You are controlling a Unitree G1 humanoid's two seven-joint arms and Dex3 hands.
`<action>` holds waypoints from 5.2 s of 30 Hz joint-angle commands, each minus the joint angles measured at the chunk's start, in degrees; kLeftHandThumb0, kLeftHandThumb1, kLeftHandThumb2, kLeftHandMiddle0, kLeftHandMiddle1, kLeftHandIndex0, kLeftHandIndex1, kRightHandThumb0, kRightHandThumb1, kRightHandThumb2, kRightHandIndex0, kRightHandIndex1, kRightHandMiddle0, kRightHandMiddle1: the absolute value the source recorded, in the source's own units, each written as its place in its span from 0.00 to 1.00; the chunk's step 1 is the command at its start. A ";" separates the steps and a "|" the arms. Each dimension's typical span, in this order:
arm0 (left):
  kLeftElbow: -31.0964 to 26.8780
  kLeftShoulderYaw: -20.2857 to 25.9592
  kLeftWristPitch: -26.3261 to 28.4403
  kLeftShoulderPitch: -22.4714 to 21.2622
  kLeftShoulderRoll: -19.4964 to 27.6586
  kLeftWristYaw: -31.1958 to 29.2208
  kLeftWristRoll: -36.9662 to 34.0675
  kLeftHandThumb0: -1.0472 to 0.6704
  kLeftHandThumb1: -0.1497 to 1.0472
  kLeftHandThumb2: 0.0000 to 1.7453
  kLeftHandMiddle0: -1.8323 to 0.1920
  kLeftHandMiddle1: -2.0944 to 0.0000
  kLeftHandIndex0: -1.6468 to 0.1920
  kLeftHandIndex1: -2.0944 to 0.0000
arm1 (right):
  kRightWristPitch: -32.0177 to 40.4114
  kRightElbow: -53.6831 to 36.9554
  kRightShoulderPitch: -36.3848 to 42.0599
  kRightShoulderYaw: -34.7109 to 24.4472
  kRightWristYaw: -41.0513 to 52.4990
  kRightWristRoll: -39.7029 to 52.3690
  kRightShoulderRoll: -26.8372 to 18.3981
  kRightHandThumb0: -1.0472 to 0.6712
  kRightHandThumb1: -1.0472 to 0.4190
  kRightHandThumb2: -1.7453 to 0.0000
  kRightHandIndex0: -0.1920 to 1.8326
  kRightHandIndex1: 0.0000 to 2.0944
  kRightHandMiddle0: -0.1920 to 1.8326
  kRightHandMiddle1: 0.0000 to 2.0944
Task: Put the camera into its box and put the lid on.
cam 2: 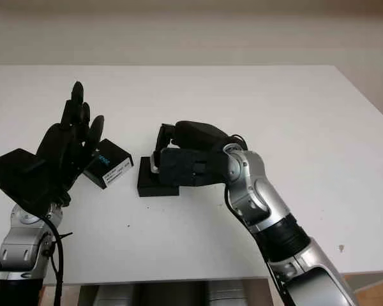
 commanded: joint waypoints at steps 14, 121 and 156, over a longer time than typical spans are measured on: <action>0.80 -0.58 -0.75 -1.31 -1.01 0.00 -0.61 0.17 1.00 0.28 1.00 1.00 1.00 1.00 | 4.01 -3.38 1.67 0.33 -3.02 -2.36 2.37 0.37 0.00 0.85 0.36 0.04 0.29 1.00; 0.96 -0.17 -1.67 -0.67 -0.82 -0.76 -1.09 0.17 1.00 0.27 1.00 1.00 1.00 1.00 | 1.05 3.42 5.19 2.38 -8.41 -12.06 3.93 0.37 0.00 0.92 0.35 0.04 0.29 1.00; 1.13 -0.38 -1.85 -0.74 -1.44 -0.25 -1.19 0.17 1.00 0.27 1.00 1.00 1.00 1.00 | 0.28 0.39 5.92 3.56 -5.37 -13.65 2.20 0.37 0.00 0.95 0.34 0.03 0.27 1.00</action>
